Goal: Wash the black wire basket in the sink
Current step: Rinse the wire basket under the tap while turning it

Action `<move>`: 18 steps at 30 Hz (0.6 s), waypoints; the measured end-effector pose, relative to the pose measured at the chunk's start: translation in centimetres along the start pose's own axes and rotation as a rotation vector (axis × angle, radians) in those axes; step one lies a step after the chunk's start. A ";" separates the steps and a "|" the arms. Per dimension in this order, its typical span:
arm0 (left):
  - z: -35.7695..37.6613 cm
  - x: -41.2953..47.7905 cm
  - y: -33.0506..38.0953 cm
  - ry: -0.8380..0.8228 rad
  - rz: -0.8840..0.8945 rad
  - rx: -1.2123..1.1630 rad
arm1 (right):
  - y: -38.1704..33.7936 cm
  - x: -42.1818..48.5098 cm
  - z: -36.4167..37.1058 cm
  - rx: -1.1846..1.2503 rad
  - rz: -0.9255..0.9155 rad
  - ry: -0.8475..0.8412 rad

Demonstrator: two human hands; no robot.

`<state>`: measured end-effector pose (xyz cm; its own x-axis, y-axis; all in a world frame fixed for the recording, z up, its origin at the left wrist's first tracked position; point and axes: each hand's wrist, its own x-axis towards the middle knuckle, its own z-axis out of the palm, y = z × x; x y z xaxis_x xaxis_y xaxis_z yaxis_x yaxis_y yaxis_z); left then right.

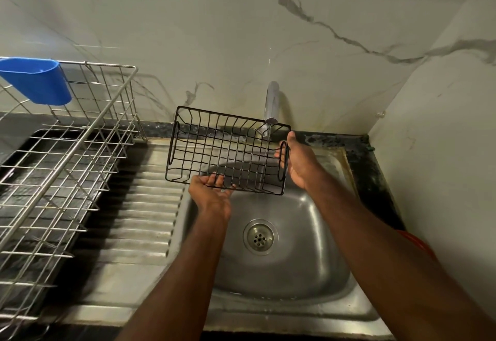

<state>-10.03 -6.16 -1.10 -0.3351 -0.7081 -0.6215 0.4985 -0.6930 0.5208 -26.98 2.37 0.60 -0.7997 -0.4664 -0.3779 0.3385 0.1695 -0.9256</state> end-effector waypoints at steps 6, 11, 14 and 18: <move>0.5 0.2 0.5 0.003 0.022 -0.050 | -0.5 -0.2 0.6 0.019 -0.002 -0.026; 0.7 0.0 0.5 -0.008 0.017 -0.063 | -0.7 -0.5 0.3 0.023 -0.018 -0.036; 0.8 -0.1 0.2 -0.011 -0.002 -0.042 | -0.5 -0.6 -0.3 0.005 -0.029 -0.019; 0.8 -0.8 -0.4 -0.026 -0.017 -0.023 | -0.2 -0.9 -1.4 -0.049 -0.038 0.022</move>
<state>-10.60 -5.42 -0.41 -0.3647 -0.6997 -0.6144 0.5108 -0.7020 0.4962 -27.04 3.96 1.12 -0.8221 -0.4545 -0.3428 0.2839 0.1947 -0.9389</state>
